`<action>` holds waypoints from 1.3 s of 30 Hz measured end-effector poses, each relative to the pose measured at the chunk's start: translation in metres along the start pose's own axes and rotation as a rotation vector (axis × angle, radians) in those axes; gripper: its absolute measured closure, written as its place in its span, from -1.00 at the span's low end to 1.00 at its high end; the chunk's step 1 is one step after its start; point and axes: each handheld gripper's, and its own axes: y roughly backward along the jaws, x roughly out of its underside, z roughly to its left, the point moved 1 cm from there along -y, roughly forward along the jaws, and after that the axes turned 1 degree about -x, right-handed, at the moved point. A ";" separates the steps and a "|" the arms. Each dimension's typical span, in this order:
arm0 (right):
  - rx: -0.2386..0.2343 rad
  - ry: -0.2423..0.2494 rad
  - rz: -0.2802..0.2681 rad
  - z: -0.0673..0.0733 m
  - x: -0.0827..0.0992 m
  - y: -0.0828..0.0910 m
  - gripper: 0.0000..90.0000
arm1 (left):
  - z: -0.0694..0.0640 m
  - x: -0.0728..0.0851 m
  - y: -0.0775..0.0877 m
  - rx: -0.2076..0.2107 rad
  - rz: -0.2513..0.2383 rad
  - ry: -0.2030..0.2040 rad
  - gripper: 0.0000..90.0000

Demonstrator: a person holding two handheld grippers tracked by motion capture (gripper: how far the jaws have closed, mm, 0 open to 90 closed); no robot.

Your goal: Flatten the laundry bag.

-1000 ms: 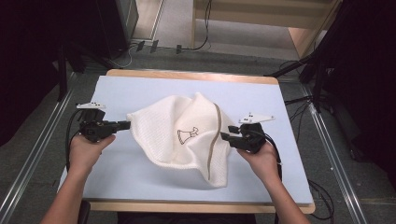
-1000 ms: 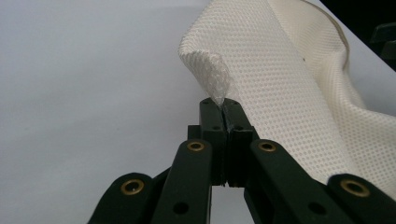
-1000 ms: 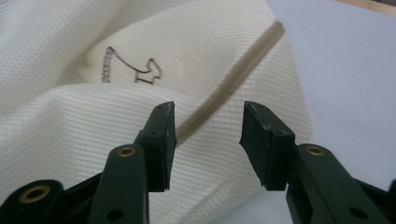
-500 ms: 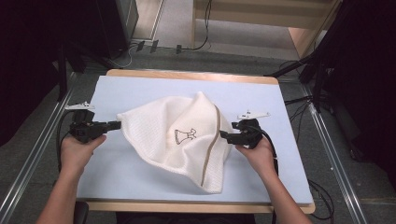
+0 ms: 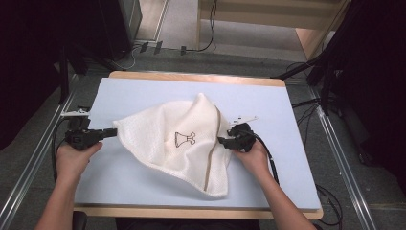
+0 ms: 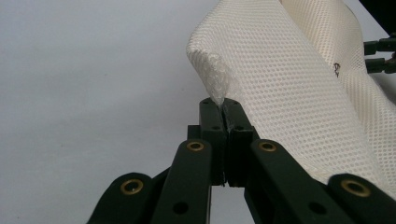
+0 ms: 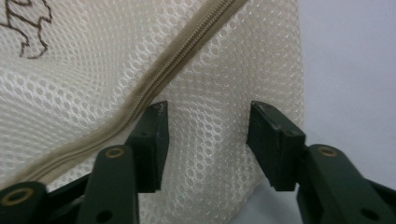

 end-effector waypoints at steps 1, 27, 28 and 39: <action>0.013 0.017 0.004 0.001 0.000 0.000 0.19 | 0.000 0.000 0.000 0.000 -0.002 0.002 1.00; -0.056 -0.040 0.003 0.007 0.022 0.076 1.00 | -0.003 0.010 0.010 0.029 0.035 -0.028 0.77; -0.059 -0.036 0.001 0.008 0.025 0.081 1.00 | -0.003 0.011 0.013 0.044 0.029 -0.029 0.65; 0.010 -0.032 0.015 -0.004 0.053 0.116 0.98 | -0.011 -0.008 0.028 0.052 -0.028 -0.065 0.20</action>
